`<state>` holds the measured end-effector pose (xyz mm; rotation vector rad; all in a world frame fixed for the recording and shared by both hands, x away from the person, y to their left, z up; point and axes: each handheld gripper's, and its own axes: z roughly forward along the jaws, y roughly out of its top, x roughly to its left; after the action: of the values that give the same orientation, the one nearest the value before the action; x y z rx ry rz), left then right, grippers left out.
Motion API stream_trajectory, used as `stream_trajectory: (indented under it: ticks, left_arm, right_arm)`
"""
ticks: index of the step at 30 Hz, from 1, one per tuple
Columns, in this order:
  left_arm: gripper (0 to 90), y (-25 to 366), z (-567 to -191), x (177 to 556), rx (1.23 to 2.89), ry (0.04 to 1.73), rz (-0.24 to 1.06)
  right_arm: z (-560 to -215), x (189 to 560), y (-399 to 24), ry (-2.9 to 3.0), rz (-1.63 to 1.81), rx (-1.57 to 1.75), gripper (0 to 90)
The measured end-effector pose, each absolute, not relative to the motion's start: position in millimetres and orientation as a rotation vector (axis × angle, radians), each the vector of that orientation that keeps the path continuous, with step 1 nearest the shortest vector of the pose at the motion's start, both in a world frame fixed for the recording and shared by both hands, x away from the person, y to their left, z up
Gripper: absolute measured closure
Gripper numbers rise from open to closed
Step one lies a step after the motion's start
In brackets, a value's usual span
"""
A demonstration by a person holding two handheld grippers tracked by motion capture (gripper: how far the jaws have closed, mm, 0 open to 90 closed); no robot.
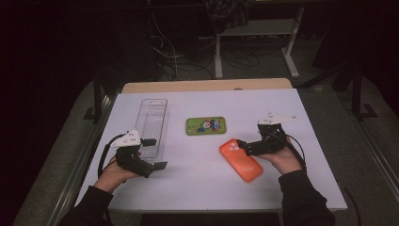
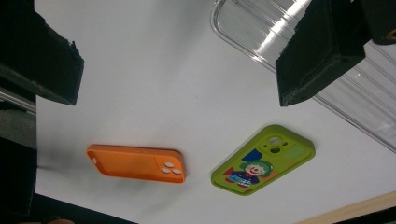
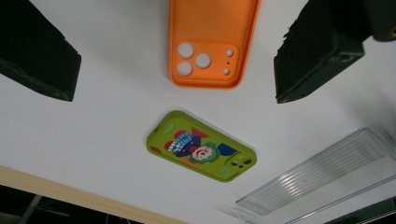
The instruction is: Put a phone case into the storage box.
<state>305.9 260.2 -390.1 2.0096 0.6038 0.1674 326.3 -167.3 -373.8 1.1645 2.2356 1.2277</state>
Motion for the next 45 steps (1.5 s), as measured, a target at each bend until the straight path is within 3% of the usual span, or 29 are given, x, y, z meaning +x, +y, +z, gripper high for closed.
stream_trajectory:
  ticks: [13, 45]
  left_arm:
    - [0.8, 260, -391, 306, 2.012, 0.605, 0.168]
    - [0.8, 259, -391, 307, 2.015, 0.602, 0.167]
  right_arm:
    - [-372, 339, -155, 2.216, 1.206, 1.188, 0.0]
    - [-391, 329, -147, 2.264, 1.08, 1.273, 0.0]
